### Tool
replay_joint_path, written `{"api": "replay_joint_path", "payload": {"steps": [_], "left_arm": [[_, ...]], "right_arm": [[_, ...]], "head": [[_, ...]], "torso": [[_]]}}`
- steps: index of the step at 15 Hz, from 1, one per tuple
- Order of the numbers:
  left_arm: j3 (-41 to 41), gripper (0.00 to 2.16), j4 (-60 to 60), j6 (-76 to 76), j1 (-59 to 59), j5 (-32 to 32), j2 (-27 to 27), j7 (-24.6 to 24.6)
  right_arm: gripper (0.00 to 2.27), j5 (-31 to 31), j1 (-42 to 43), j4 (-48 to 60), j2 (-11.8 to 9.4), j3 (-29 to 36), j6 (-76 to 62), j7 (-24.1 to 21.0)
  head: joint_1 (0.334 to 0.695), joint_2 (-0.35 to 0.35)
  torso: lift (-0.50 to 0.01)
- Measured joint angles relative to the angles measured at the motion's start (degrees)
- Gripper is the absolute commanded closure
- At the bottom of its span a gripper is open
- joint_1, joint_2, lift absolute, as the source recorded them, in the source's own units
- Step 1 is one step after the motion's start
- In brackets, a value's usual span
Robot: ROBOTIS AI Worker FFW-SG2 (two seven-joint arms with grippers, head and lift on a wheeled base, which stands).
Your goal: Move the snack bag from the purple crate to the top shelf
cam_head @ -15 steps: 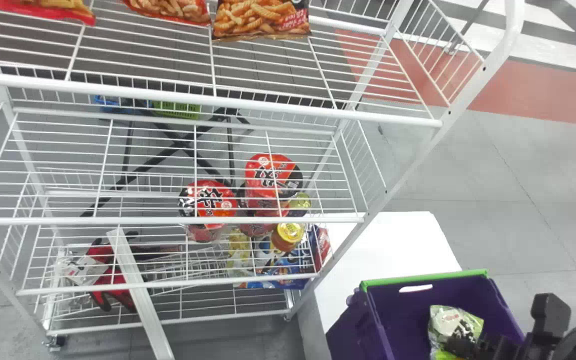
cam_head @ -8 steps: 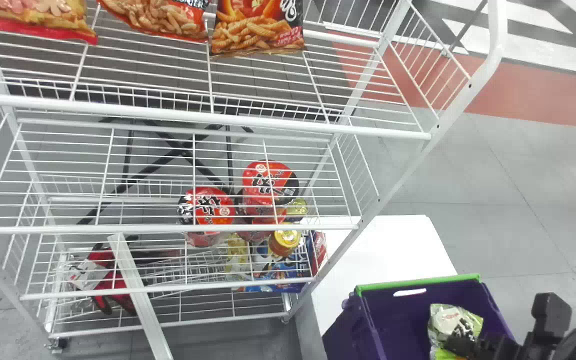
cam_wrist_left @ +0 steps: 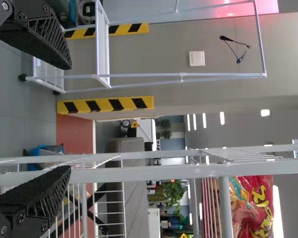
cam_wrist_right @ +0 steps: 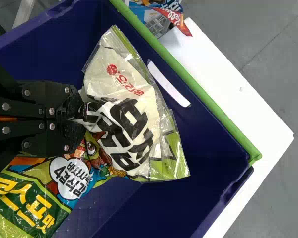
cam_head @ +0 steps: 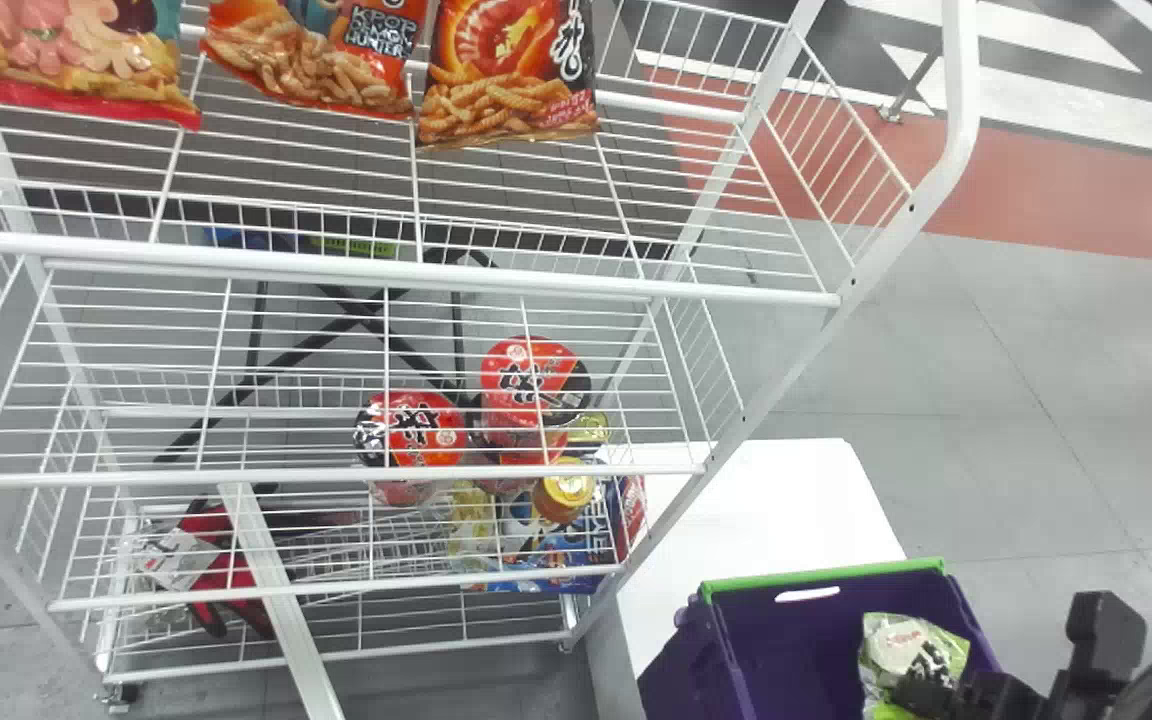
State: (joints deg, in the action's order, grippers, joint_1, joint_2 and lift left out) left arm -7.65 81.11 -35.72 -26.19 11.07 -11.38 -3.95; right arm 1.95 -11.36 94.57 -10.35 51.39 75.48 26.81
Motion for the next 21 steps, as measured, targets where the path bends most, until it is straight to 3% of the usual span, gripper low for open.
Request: {"api": "replay_joint_path", "payload": {"steps": [21], "left_arm": [[0.5,0.10,0.6,0.0,-0.3,-0.8,0.1,0.1]], "right_arm": [[1.94,0.3,-0.9,0.4,0.1,1.3,-0.1,0.8]], "head": [[0.695,-0.350]], "torso": [[-0.116]]}}
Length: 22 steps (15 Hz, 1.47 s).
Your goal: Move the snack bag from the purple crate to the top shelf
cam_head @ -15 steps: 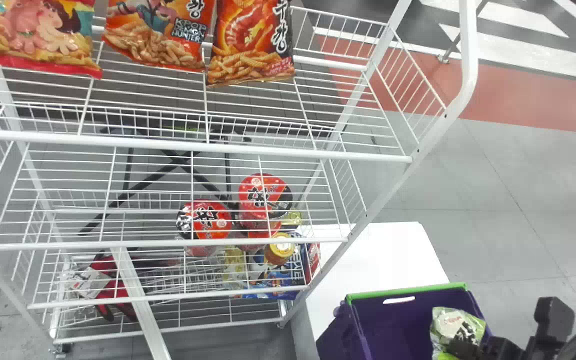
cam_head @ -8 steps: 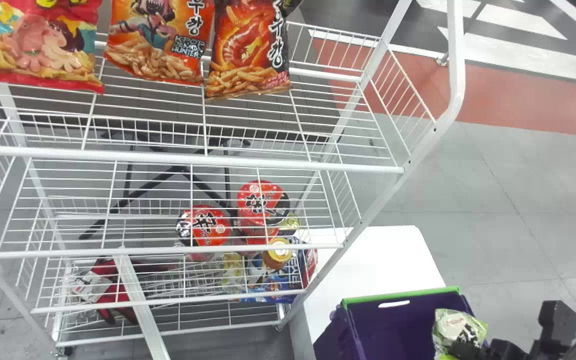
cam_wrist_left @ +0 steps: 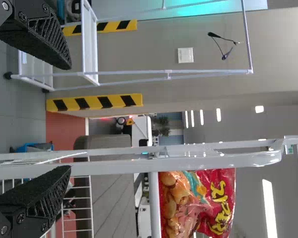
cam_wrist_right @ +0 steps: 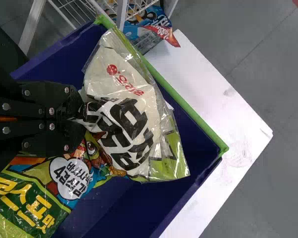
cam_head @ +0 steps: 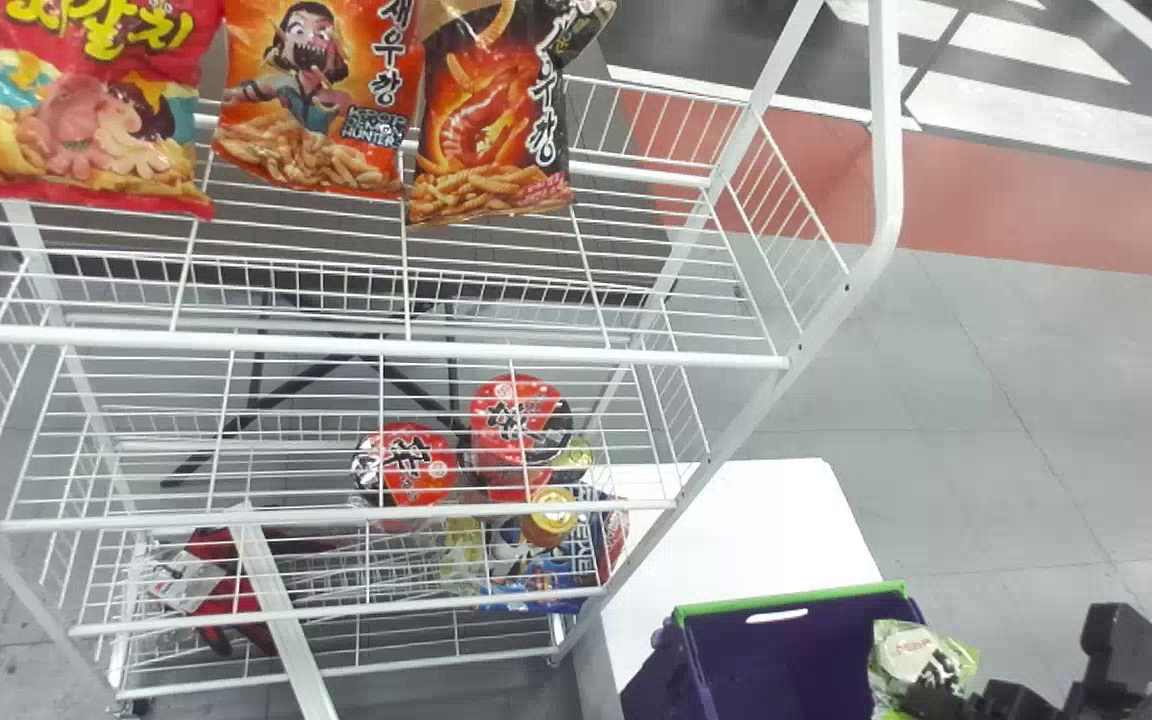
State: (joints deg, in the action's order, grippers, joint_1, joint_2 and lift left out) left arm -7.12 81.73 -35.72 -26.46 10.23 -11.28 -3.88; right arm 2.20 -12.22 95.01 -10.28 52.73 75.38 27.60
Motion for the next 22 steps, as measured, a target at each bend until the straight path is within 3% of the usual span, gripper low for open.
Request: {"api": "replay_joint_path", "payload": {"steps": [22], "left_arm": [[0.0,0.10,-0.2,-0.2,-0.1,-0.1,0.1,0.0]], "right_arm": [[1.94,0.1,-0.8,-1.0,0.0,-0.3,-1.8,0.2]], "head": [[0.695,-0.350]], "torso": [[-0.028]]}}
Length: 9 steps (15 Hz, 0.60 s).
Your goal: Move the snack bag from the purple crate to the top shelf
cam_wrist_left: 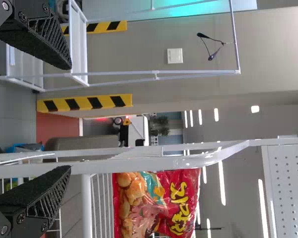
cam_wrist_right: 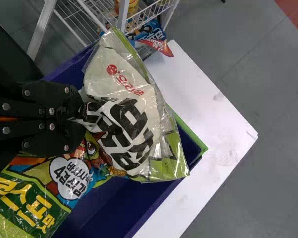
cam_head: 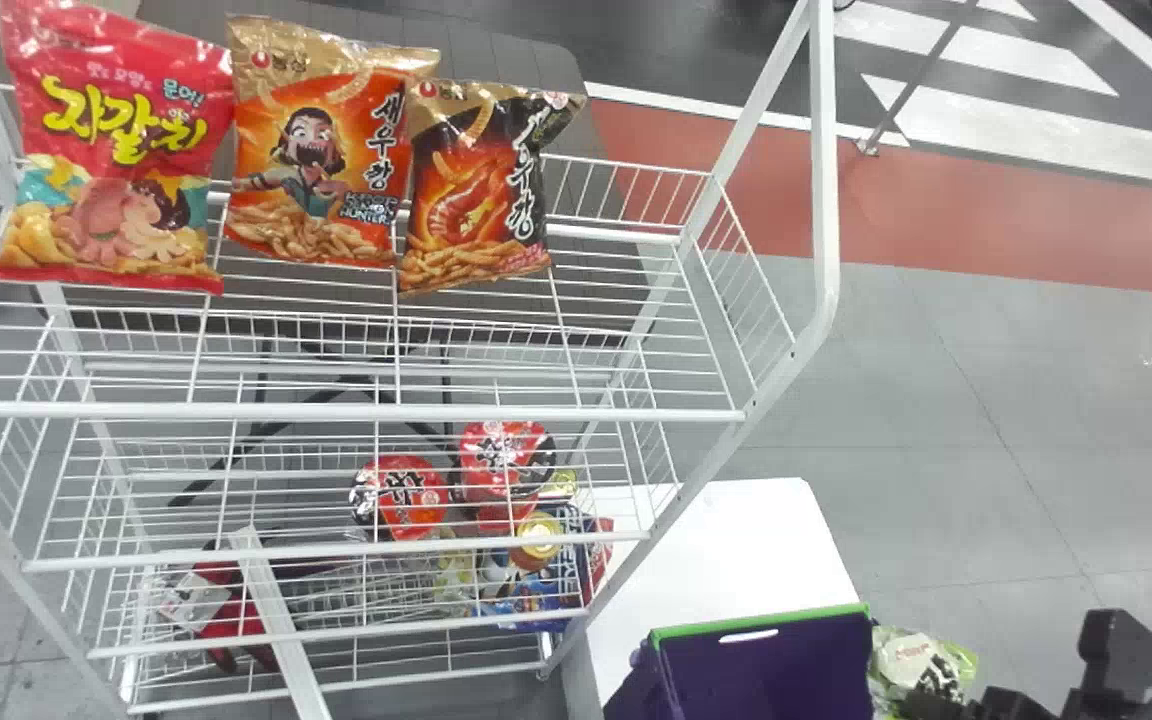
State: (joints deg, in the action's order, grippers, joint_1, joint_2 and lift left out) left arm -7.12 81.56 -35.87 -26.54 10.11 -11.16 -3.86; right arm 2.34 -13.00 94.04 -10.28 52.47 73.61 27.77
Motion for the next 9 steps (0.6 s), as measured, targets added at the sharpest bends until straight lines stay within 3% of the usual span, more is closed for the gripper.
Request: {"api": "replay_joint_path", "payload": {"steps": [9], "left_arm": [[0.0,0.10,0.1,-0.8,-0.4,0.0,0.0,0.0]], "right_arm": [[1.94,0.4,-0.3,0.1,0.1,0.2,0.0,0.3]], "head": [[0.695,-0.350]], "torso": [[0.007]]}}
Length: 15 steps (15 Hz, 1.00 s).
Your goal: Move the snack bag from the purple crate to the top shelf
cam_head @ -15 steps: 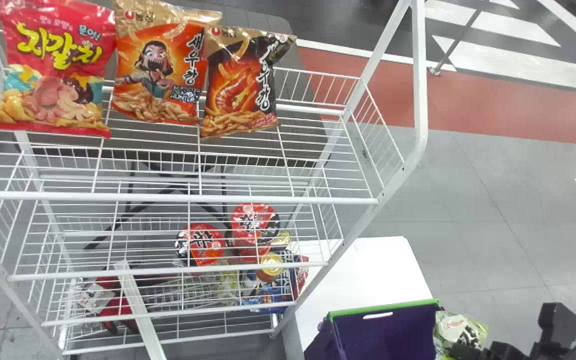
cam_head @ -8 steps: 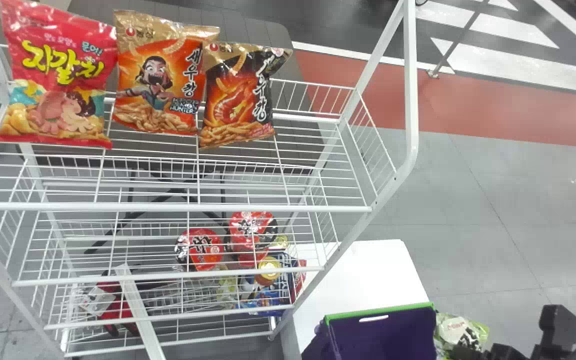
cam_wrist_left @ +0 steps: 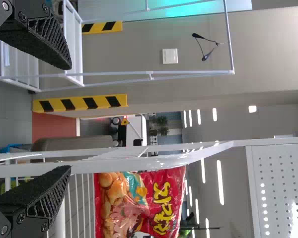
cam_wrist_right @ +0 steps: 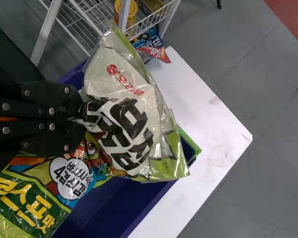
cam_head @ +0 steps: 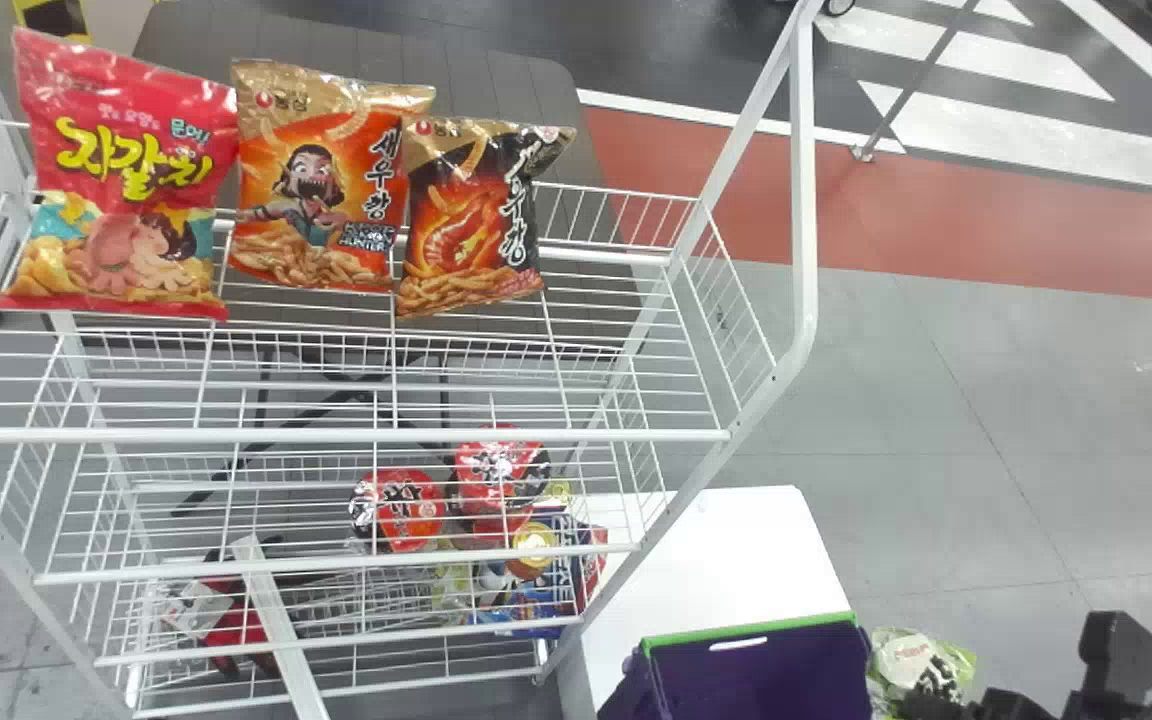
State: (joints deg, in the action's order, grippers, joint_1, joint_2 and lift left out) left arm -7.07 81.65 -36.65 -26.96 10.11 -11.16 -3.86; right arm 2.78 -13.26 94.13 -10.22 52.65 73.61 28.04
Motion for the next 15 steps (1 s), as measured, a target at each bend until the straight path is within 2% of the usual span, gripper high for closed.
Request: {"api": "replay_joint_path", "payload": {"steps": [6,8,11,13,15], "left_arm": [[0.0,0.10,0.1,-0.1,-0.1,0.0,-0.1,0.0],[0.1,0.10,0.1,-0.1,-0.2,0.0,-0.2,0.0],[0.4,0.10,0.3,-0.1,-0.2,0.0,-0.2,0.0],[0.5,0.10,0.5,-0.1,-0.3,0.0,-0.2,0.0],[0.6,0.10,0.7,-0.1,-0.4,-0.1,-0.2,0.0]], "right_arm": [[1.94,0.1,-0.3,0.5,0.0,0.1,0.5,0.0],[1.94,0.2,-0.5,1.1,0.1,0.4,0.5,1.8],[1.94,0.9,-1.4,4.7,2.7,1.0,-2.8,3.6],[1.94,3.8,-2.1,9.1,4.3,1.8,-0.4,5.2],[1.94,7.5,-3.1,14.6,6.3,2.6,3.2,6.3]], "head": [[0.695,-0.350],[0.695,-0.350],[0.695,-0.350],[0.695,-0.350],[0.695,-0.304]], "torso": [[0.009],[0.009],[0.009],[0.009],[0.009]]}}
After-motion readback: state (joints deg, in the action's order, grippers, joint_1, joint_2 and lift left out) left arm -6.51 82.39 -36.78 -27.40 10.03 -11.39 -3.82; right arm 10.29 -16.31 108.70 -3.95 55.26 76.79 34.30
